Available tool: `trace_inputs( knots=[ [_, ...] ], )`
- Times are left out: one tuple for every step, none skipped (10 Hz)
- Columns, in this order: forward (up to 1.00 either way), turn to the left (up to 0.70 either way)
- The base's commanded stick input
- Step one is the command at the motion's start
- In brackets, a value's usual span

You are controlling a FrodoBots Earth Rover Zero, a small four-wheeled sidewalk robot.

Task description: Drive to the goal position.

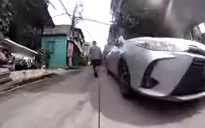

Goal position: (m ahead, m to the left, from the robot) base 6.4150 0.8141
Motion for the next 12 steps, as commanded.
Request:
trace_inputs(
  knots=[
    [1.0,0.0],
    [1.0,0.0],
    [1.0,0.0],
    [1.0,0.0],
    [1.0,0.0],
    [1.0,0.15],
    [1.0,0.27],
    [1.0,0.09],
    [1.0,0.0],
    [1.0,0.0],
    [1.0,0.0],
    [1.0,0.0]
  ],
)
